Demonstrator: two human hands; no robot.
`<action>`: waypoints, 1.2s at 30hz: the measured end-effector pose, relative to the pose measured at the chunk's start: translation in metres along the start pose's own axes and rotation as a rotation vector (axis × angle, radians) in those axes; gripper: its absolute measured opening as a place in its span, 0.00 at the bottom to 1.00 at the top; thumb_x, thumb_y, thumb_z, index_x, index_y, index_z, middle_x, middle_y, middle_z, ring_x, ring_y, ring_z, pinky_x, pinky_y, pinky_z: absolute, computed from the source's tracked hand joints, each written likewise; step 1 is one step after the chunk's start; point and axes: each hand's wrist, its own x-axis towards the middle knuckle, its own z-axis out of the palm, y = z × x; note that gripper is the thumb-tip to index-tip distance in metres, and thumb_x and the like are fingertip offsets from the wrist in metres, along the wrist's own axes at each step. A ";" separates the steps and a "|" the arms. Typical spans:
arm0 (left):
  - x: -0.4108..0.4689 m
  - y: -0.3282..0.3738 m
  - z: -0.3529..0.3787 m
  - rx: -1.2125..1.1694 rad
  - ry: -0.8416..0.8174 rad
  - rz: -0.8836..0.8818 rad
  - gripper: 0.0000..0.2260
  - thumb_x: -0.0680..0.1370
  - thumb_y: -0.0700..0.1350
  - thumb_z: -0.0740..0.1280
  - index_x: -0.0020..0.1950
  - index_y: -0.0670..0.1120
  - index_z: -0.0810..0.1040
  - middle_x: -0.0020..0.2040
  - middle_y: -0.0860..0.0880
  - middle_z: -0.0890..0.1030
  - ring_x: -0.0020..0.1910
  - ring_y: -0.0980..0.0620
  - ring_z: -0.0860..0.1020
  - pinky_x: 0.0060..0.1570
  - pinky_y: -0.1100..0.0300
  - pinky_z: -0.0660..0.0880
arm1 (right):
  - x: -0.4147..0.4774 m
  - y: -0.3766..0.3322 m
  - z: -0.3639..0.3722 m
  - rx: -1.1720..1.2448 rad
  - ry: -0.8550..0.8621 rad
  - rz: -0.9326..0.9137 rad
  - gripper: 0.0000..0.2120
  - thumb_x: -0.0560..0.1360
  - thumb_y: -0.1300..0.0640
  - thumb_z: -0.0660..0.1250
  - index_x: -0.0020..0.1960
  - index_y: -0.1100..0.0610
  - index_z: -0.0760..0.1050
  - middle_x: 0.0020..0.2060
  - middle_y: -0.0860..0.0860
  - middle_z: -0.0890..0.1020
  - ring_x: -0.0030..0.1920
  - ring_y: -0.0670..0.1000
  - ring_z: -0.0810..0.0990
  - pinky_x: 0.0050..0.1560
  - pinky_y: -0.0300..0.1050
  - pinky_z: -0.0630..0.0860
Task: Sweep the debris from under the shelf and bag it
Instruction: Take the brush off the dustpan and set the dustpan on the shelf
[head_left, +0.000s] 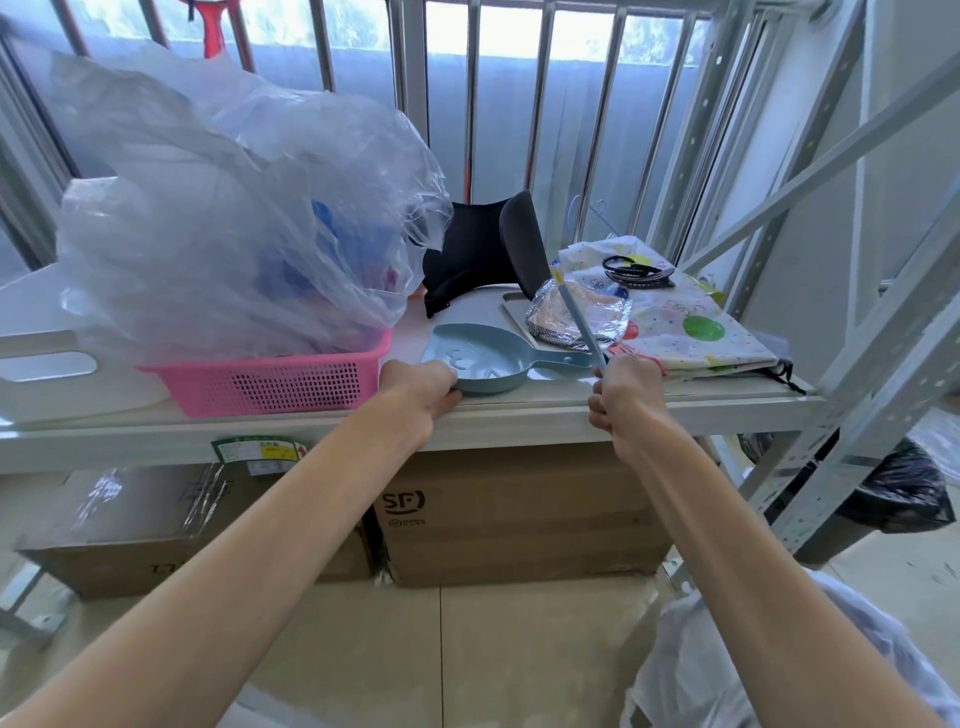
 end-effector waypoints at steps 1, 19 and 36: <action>0.001 -0.001 0.000 0.035 0.000 0.011 0.19 0.78 0.31 0.65 0.68 0.37 0.68 0.63 0.42 0.73 0.55 0.47 0.77 0.49 0.59 0.80 | -0.002 -0.001 0.000 0.015 -0.015 -0.002 0.10 0.77 0.63 0.49 0.50 0.60 0.69 0.29 0.52 0.66 0.25 0.47 0.62 0.19 0.38 0.59; 0.004 -0.008 -0.006 0.713 0.085 0.348 0.22 0.79 0.48 0.68 0.68 0.39 0.69 0.57 0.44 0.74 0.56 0.46 0.73 0.51 0.57 0.71 | 0.002 0.001 0.000 0.137 -0.190 -0.067 0.03 0.78 0.66 0.63 0.46 0.61 0.71 0.30 0.51 0.65 0.24 0.44 0.61 0.27 0.39 0.60; -0.036 -0.013 0.001 0.964 0.076 0.763 0.26 0.78 0.50 0.64 0.75 0.45 0.63 0.71 0.46 0.69 0.68 0.47 0.69 0.64 0.50 0.69 | -0.027 0.004 0.002 -0.166 -0.058 -0.337 0.11 0.82 0.52 0.56 0.51 0.59 0.70 0.37 0.53 0.75 0.31 0.46 0.71 0.30 0.38 0.66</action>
